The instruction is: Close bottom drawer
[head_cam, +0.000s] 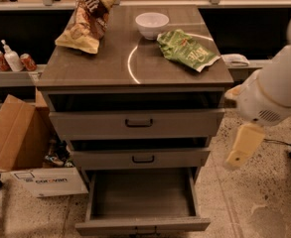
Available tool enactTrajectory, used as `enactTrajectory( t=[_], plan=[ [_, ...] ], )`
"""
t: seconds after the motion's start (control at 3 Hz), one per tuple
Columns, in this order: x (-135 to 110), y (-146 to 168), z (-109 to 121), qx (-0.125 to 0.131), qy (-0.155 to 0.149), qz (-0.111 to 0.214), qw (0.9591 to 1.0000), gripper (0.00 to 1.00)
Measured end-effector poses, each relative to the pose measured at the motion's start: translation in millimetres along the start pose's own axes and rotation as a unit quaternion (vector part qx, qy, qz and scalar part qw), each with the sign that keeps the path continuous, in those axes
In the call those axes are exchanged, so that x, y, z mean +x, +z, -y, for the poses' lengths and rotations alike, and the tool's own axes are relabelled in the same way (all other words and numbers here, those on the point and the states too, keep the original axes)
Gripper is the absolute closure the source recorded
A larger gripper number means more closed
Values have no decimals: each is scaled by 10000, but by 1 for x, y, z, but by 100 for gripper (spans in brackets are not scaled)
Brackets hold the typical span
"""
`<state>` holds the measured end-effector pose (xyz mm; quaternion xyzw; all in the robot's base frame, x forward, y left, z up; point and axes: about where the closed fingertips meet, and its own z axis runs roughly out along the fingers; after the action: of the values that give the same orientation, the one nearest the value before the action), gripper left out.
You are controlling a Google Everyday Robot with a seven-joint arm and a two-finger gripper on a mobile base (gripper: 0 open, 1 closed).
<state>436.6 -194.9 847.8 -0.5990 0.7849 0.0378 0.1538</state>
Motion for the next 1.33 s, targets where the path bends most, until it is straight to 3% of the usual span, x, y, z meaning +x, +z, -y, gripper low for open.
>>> enactTrajectory(
  t=[0.33,0.67,1.0,1.33],
  plan=[
    [-13,63,-18,-513,-208,293,9980,0],
    [-28,117,-36,-951,-169,784,9922,0],
    [-28,118,-36,-952,-170,785,9922,0],
    [9,181,-45,-1130,-373,913,9887,0]
  ],
)
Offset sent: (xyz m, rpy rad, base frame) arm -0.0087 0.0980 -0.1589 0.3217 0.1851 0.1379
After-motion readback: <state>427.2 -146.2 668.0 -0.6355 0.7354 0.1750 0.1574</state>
